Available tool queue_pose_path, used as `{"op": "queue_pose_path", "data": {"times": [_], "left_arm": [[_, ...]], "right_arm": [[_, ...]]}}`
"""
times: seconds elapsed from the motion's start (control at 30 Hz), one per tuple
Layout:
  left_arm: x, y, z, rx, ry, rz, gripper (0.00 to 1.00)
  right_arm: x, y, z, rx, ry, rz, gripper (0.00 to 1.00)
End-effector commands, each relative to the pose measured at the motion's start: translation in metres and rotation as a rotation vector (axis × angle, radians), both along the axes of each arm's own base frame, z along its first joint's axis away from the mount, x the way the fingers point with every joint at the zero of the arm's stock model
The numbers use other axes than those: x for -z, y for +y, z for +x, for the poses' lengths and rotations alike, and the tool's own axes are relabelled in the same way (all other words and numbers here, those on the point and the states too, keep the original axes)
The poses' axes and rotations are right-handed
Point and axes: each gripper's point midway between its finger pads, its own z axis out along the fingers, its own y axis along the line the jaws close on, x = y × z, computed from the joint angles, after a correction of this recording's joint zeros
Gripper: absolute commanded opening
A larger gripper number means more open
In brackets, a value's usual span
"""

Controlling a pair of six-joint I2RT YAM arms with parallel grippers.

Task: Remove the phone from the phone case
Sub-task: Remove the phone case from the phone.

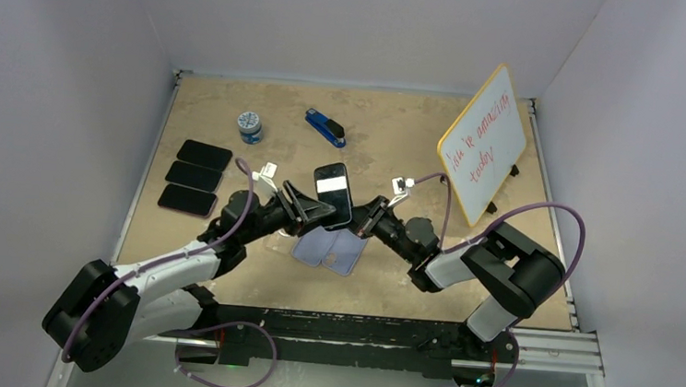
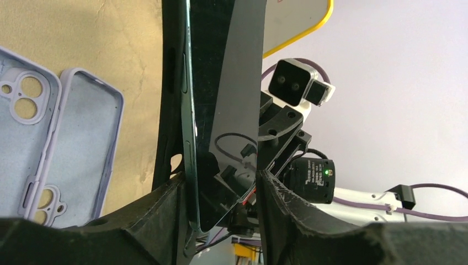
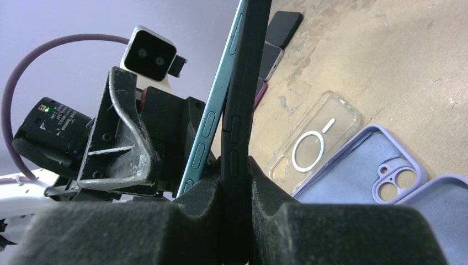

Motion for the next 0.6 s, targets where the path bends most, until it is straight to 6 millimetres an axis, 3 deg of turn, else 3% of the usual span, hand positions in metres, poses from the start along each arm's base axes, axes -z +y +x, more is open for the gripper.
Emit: {"op": "queue_pose_path", "data": {"times": [0.0,0.57], "left_arm": [[-0.033,0.003,0.004,-0.057,-0.071,-0.130,0.45],[-0.052,0.003,0.016,-0.129,-0.109,-0.221,0.32]], "right_arm": [[-0.123,-0.017,-0.017,0.017,-0.358,0.340,0.00],[-0.120,-0.011,-0.024,0.003,-0.382,0.317,0.00]]}}
